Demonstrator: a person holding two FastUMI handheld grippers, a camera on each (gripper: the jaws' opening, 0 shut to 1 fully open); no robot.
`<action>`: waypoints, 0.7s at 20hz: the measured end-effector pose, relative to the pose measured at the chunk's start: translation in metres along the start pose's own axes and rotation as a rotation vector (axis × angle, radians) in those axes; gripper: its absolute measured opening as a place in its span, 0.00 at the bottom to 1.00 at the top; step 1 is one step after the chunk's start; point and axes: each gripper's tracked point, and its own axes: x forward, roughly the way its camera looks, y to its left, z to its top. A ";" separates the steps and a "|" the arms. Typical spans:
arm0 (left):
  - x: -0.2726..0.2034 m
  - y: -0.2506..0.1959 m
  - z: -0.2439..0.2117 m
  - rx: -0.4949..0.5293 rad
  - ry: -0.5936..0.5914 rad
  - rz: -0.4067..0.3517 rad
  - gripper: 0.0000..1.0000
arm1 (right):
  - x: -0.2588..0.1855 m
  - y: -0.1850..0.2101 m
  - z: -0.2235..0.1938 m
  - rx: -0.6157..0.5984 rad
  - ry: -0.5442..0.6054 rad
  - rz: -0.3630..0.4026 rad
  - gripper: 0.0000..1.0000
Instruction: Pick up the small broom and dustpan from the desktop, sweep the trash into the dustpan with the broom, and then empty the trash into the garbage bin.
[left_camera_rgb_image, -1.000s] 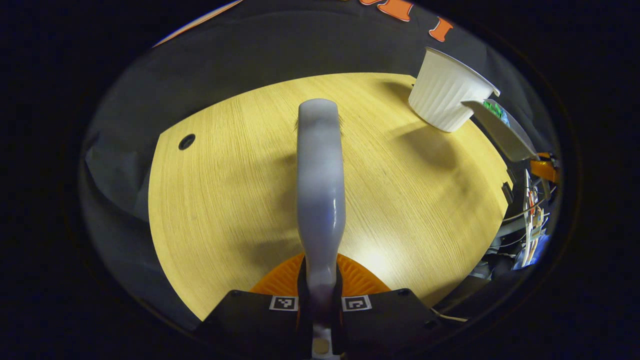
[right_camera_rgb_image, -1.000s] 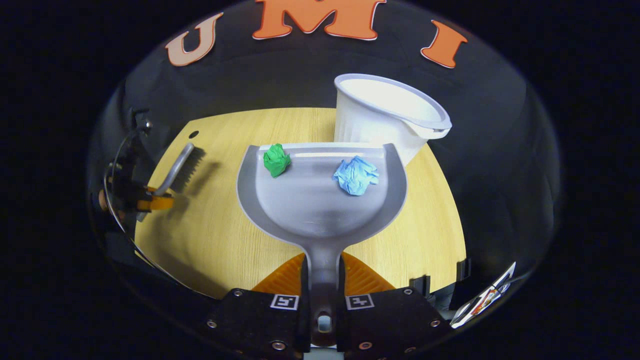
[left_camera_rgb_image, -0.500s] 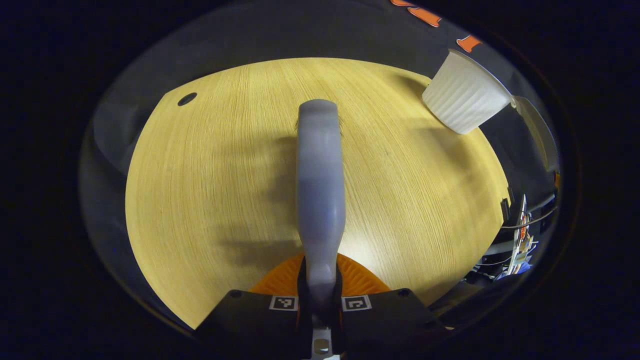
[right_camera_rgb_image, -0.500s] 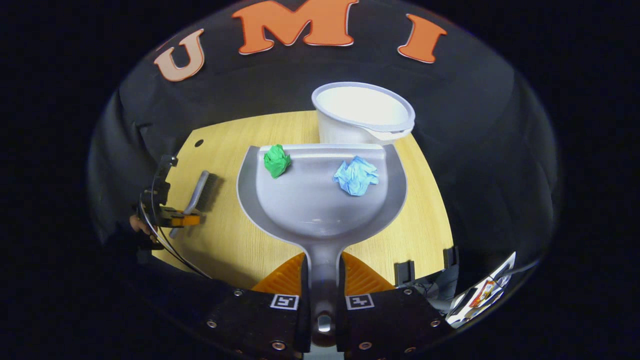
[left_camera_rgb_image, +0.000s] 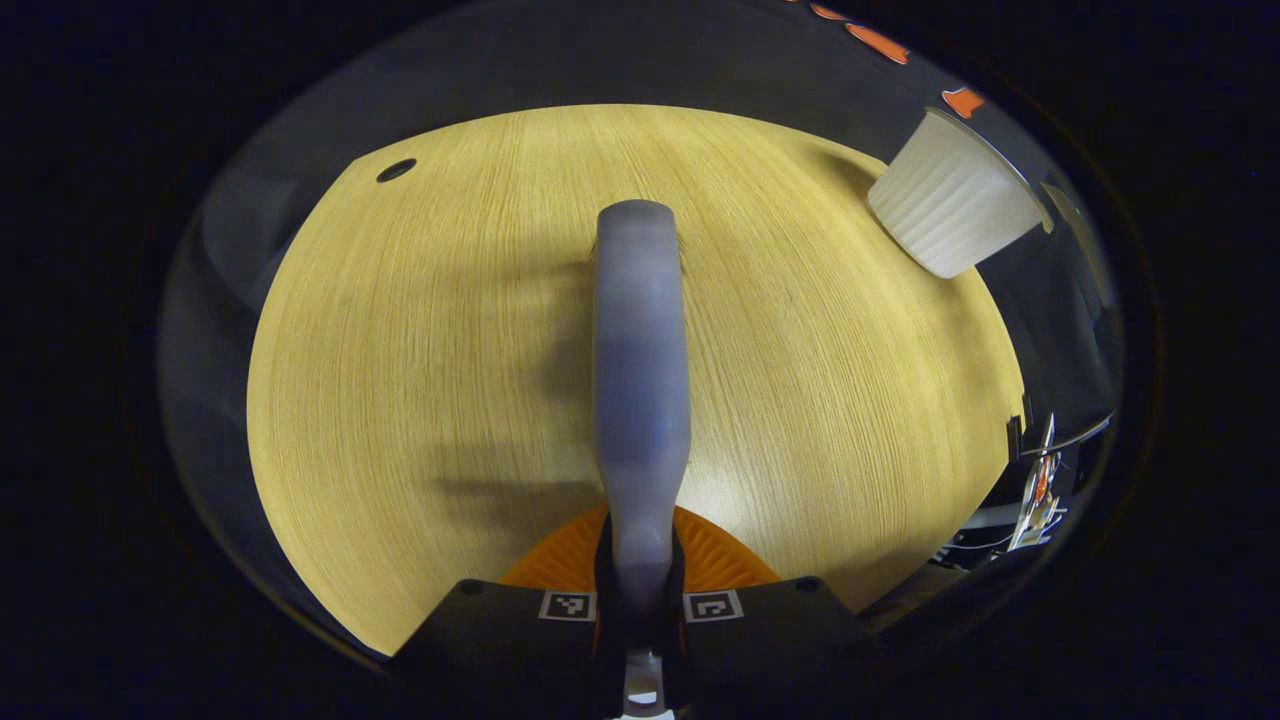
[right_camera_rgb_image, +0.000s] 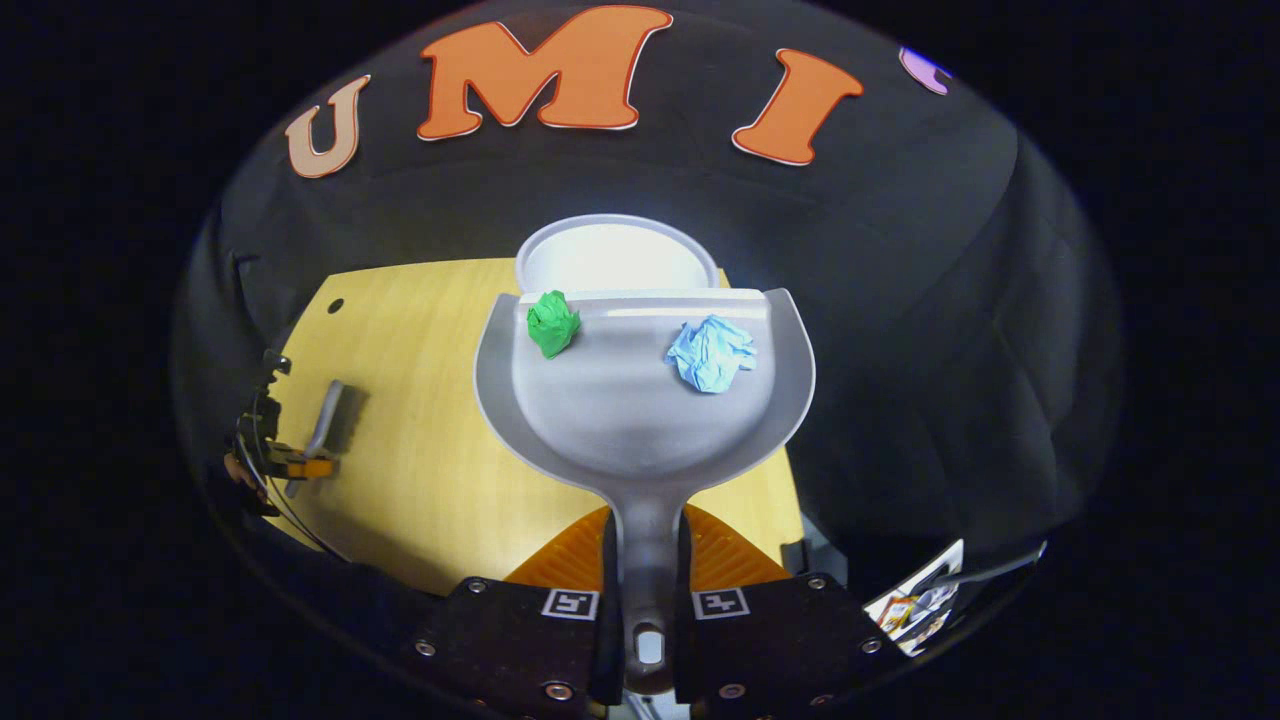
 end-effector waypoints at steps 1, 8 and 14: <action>0.001 -0.001 0.002 -0.013 0.000 0.007 0.17 | 0.007 -0.008 0.011 -0.020 -0.012 -0.017 0.20; 0.009 -0.023 0.003 -0.100 0.030 0.057 0.17 | 0.060 -0.049 0.075 -0.224 -0.075 -0.135 0.20; 0.022 -0.053 0.030 -0.146 0.033 0.065 0.18 | 0.067 -0.069 0.092 -0.474 -0.104 -0.239 0.19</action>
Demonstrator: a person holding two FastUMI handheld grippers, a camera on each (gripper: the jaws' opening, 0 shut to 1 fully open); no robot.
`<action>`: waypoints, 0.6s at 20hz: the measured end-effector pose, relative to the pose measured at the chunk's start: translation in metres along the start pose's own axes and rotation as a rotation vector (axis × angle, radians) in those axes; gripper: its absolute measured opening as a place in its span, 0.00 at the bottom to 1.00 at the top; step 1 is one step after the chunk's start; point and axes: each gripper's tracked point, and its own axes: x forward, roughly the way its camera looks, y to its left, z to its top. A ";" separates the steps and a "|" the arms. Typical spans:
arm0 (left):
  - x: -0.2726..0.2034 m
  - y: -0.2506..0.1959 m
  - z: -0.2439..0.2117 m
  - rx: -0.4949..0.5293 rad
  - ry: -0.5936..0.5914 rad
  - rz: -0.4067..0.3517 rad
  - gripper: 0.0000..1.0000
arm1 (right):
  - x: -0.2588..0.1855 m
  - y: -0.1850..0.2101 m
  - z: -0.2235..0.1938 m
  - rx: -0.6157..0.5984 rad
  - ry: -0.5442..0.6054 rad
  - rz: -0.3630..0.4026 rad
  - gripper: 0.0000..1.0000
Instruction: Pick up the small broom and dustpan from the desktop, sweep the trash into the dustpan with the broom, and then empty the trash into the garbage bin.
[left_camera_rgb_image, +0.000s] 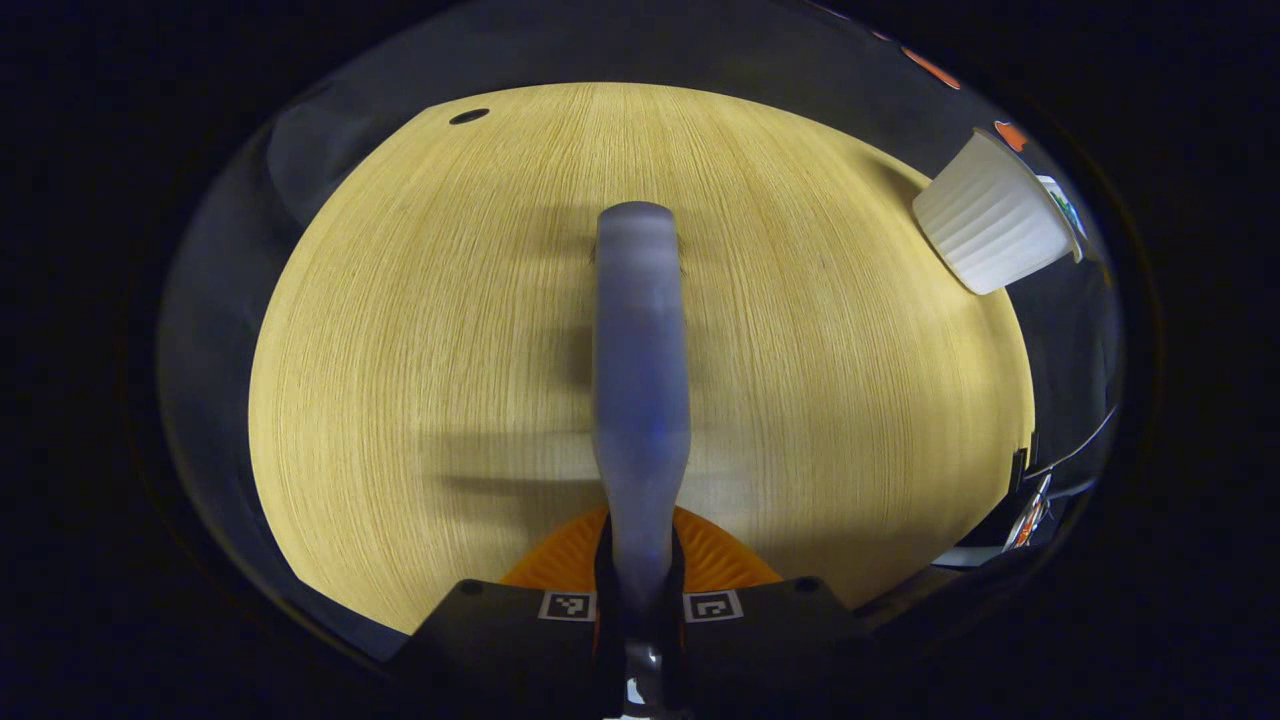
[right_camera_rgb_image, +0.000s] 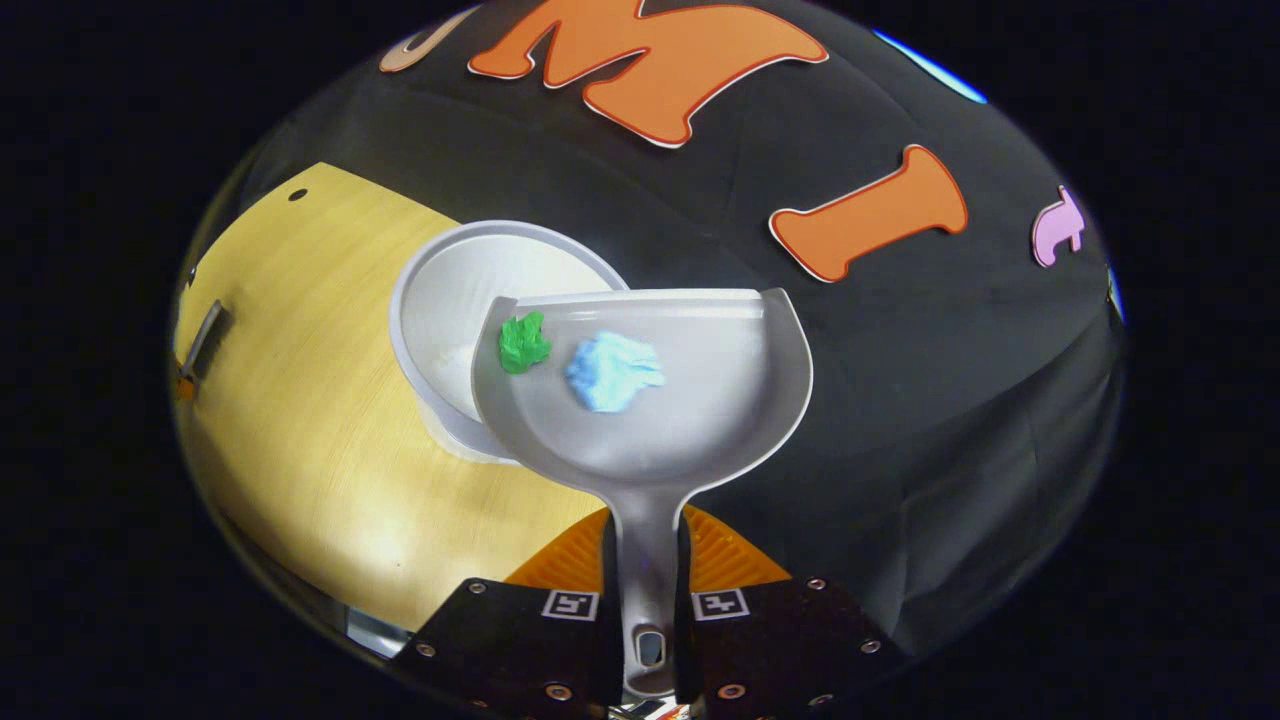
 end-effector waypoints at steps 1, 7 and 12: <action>0.001 -0.005 0.006 0.001 -0.002 0.005 0.18 | 0.001 -0.006 0.002 -0.049 -0.006 -0.032 0.19; 0.012 -0.038 0.044 0.004 -0.001 0.016 0.17 | -0.008 -0.022 0.019 -0.280 -0.029 -0.186 0.19; 0.021 -0.063 0.086 0.038 -0.001 0.047 0.17 | -0.013 -0.026 0.026 -0.419 -0.061 -0.252 0.19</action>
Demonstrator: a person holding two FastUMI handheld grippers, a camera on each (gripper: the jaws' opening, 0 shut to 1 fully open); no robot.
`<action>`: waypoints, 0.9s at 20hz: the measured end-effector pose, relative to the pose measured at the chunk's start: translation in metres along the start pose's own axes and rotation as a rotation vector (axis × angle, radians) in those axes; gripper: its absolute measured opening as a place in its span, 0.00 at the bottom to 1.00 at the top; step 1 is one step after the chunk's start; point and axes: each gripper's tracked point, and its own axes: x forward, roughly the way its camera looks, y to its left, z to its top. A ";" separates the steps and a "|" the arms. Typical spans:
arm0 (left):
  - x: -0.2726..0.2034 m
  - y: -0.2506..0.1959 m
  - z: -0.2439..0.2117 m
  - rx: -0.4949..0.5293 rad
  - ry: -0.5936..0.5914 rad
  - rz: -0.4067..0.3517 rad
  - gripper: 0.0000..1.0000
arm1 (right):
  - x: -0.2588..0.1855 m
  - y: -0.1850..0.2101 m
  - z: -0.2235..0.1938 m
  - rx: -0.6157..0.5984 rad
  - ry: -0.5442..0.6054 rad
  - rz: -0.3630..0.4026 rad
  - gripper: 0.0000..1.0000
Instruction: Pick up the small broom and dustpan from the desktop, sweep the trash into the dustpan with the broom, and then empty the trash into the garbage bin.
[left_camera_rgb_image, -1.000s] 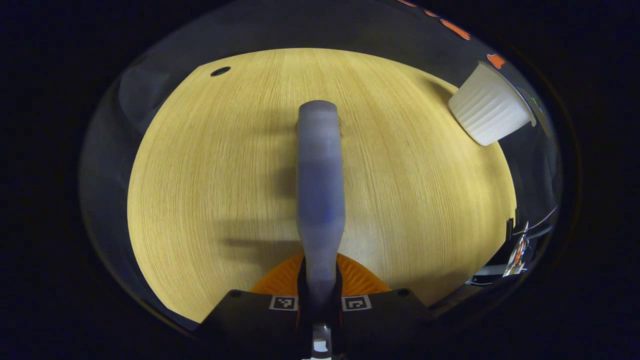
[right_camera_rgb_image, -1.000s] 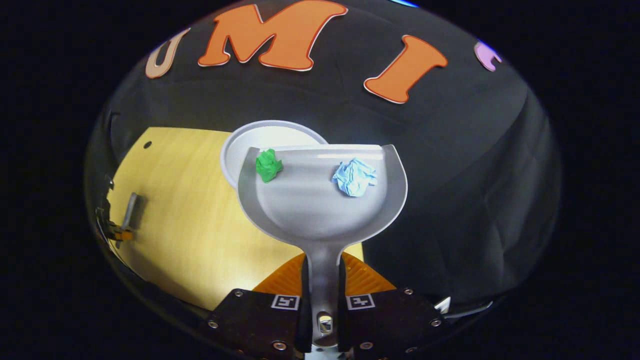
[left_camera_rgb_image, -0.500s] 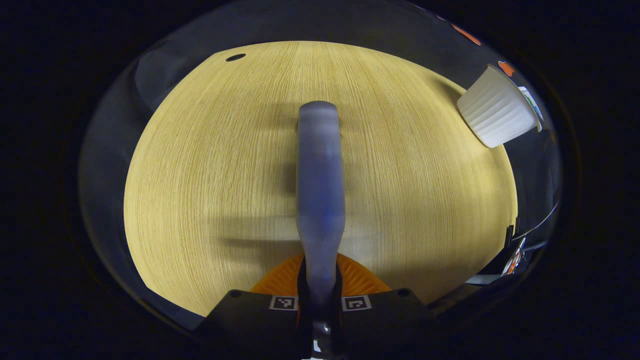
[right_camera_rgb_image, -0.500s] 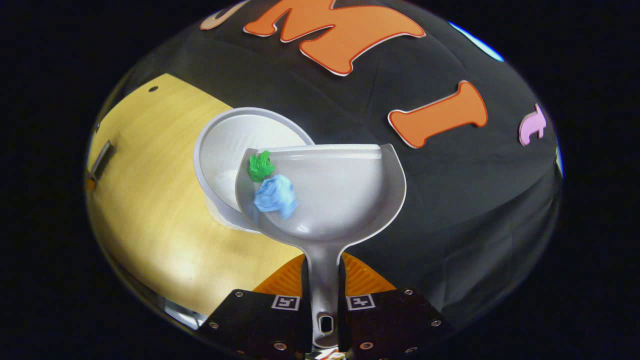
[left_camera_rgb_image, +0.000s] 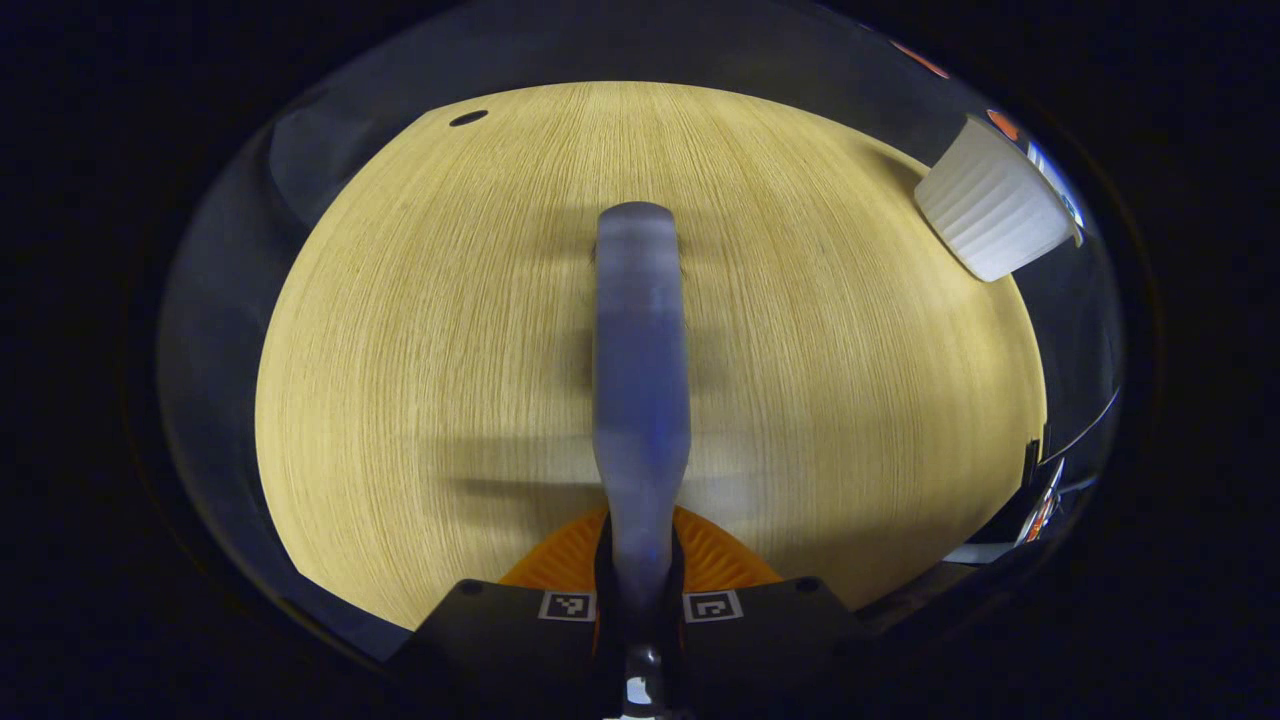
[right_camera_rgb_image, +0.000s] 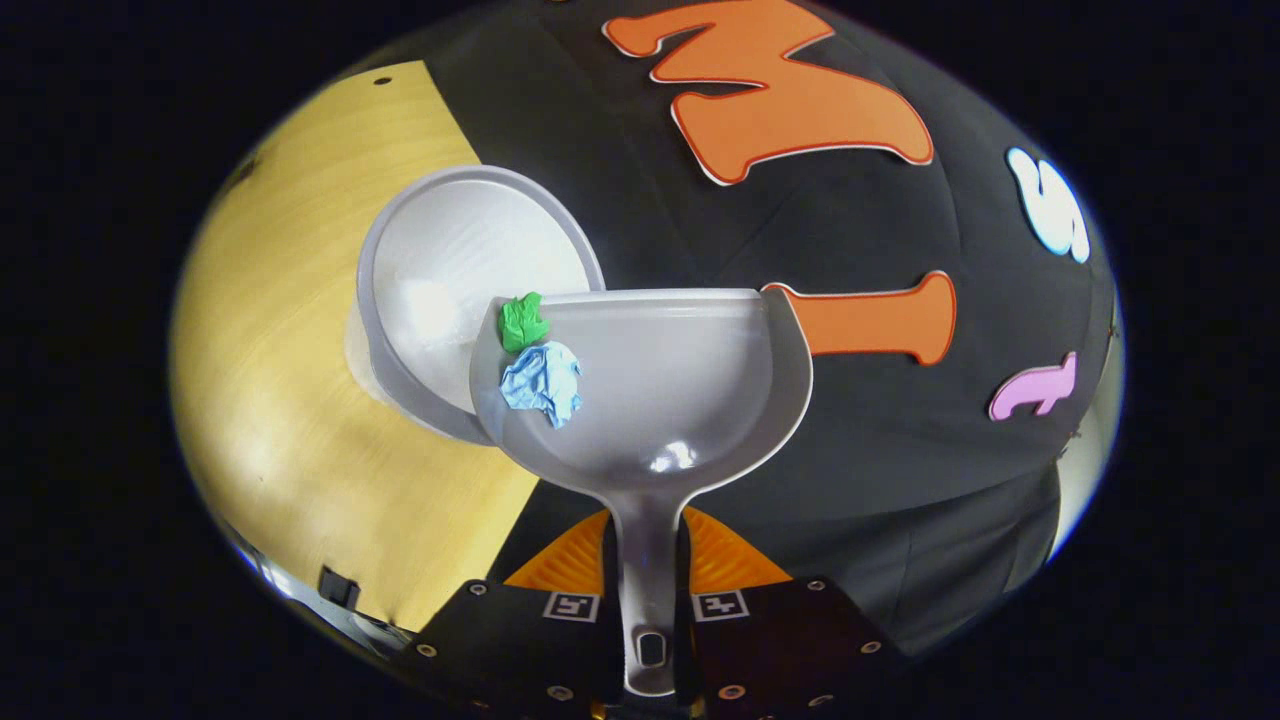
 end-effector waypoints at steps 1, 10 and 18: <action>0.001 -0.005 0.009 0.006 0.001 0.005 0.17 | 0.000 -0.002 0.000 -0.031 -0.005 -0.016 0.19; 0.022 -0.058 0.103 0.030 0.009 0.026 0.17 | 0.003 -0.007 -0.003 -0.119 -0.048 -0.082 0.19; 0.046 -0.124 0.203 0.049 0.010 0.036 0.17 | 0.002 -0.021 -0.017 -0.133 -0.044 -0.134 0.19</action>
